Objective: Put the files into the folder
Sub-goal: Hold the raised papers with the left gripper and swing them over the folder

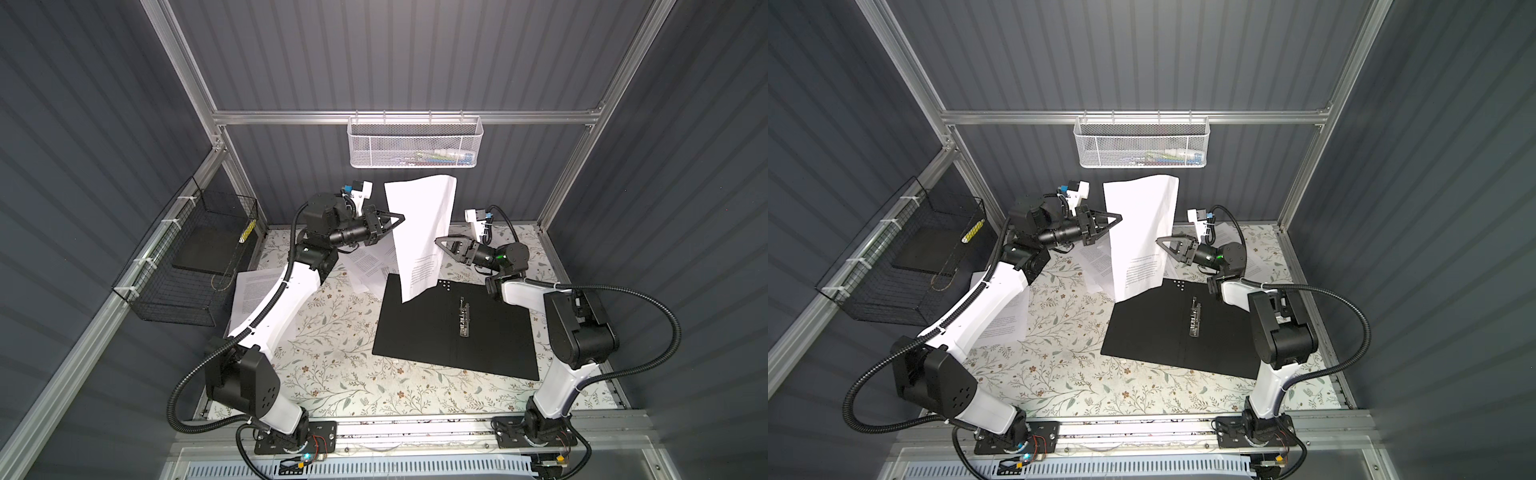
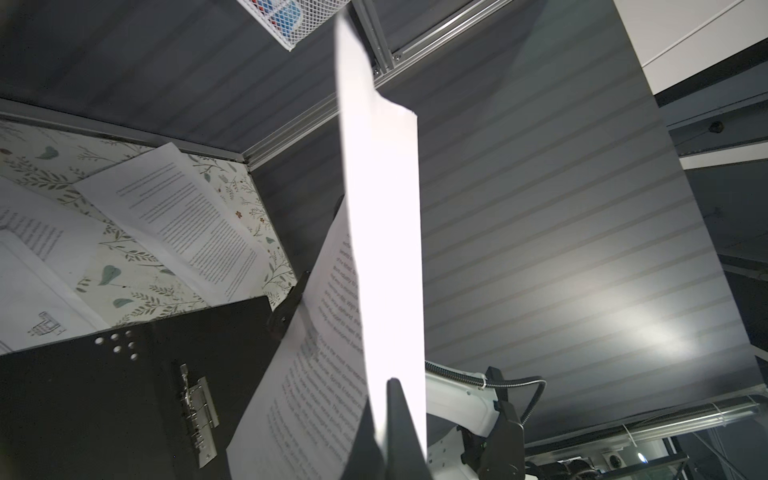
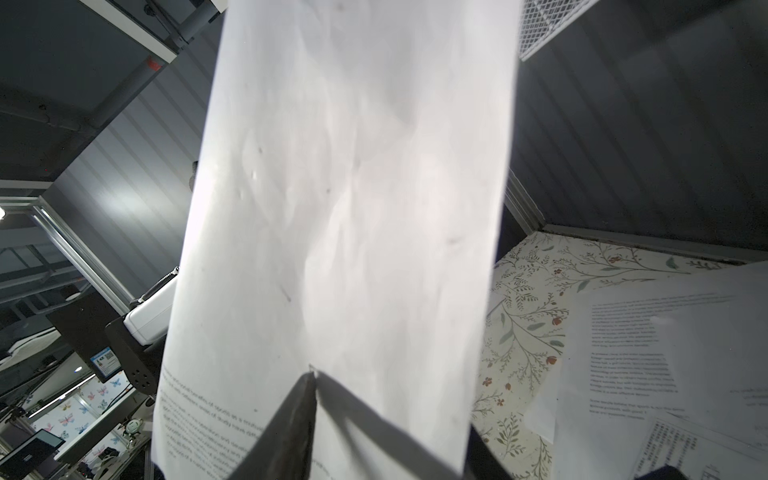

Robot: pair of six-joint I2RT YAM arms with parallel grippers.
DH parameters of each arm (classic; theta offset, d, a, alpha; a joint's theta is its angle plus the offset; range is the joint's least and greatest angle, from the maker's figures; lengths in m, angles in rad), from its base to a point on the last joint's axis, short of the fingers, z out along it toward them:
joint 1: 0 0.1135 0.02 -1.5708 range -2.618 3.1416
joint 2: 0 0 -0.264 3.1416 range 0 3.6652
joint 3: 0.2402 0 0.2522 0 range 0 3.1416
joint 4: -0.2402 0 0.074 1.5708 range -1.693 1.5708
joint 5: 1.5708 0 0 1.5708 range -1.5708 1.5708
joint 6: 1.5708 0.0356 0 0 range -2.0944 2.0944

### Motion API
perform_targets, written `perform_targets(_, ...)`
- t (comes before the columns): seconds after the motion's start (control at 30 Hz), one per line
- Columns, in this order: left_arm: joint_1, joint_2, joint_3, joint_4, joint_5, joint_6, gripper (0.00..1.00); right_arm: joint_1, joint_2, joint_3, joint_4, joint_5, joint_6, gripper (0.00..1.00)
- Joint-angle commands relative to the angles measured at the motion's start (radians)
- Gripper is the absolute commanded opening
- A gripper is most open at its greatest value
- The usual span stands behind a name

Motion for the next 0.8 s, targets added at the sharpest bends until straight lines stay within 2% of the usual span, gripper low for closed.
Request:
perform_targets(0.0, 0.032, 0.006, 0.016, -0.082, 0.039, 0.105, 0.00, -0.002, -0.014, 0.019, 0.035, -0.030, 0.018, 0.40)
perform_targets(0.2, 0.074, 0.052, 0.047, -0.180, 0.074, 0.280, 0.00, 0.000, -0.023, 0.007, 0.036, -0.048, 0.030, 0.37)
perform_targets(0.3, 0.076, 0.084, 0.094, -0.298, 0.052, 0.412, 0.00, 0.001, -0.021, -0.001, 0.035, -0.060, 0.034, 0.37)
perform_targets(0.4, 0.076, 0.117, 0.125, -0.359, 0.035, 0.484, 0.00, 0.001, -0.019, -0.001, 0.035, -0.067, 0.039, 0.38)
perform_targets(0.77, 0.104, 0.130, 0.122, -0.329, 0.019, 0.464, 0.00, 0.000, 0.013, -0.006, 0.035, -0.066, 0.055, 0.34)
